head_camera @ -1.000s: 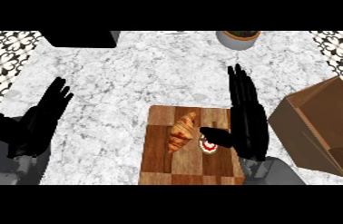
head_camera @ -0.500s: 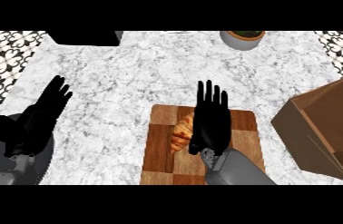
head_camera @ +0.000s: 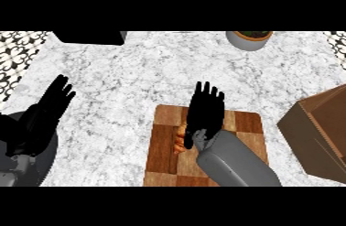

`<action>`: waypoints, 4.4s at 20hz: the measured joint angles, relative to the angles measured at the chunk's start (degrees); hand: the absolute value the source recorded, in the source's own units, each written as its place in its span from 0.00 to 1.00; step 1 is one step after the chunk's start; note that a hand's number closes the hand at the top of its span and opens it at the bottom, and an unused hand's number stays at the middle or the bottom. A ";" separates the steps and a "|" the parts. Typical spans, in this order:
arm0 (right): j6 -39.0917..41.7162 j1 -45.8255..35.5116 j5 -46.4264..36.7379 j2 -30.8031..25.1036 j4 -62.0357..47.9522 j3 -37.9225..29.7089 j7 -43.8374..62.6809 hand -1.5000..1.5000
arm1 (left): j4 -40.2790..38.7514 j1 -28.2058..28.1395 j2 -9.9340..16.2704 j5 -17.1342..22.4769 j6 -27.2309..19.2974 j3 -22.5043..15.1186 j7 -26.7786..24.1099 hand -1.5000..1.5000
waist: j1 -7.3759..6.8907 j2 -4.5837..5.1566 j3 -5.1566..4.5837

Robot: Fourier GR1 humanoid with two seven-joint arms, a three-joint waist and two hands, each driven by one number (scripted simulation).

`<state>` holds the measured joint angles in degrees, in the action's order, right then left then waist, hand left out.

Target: Pick the croissant from the cutting board and place it in the cardboard box

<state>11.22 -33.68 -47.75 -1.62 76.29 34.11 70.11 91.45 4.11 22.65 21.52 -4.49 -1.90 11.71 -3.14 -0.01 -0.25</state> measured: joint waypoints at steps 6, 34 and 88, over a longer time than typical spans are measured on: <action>0.62 -3.72 5.47 0.24 -5.53 -1.71 0.94 0.00 | -0.43 -0.54 0.06 0.20 0.39 0.65 -0.34 0.50 | 0.28 -0.14 0.02; -1.96 -18.14 20.60 0.29 -24.62 5.94 1.45 0.00 | -0.06 -1.20 -0.10 0.26 1.86 2.58 -0.30 0.50 | 0.85 -0.22 0.10; -10.81 -17.24 32.09 -1.85 -27.76 22.77 -3.41 1.00 | 0.74 -3.03 -2.91 -2.23 2.92 5.05 -0.02 0.50 | 2.77 -0.51 0.18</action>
<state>0.40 -50.93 -15.66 -3.47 48.54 56.88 66.69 92.19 1.08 19.74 19.28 -1.56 3.15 11.69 -0.37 -0.52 -0.07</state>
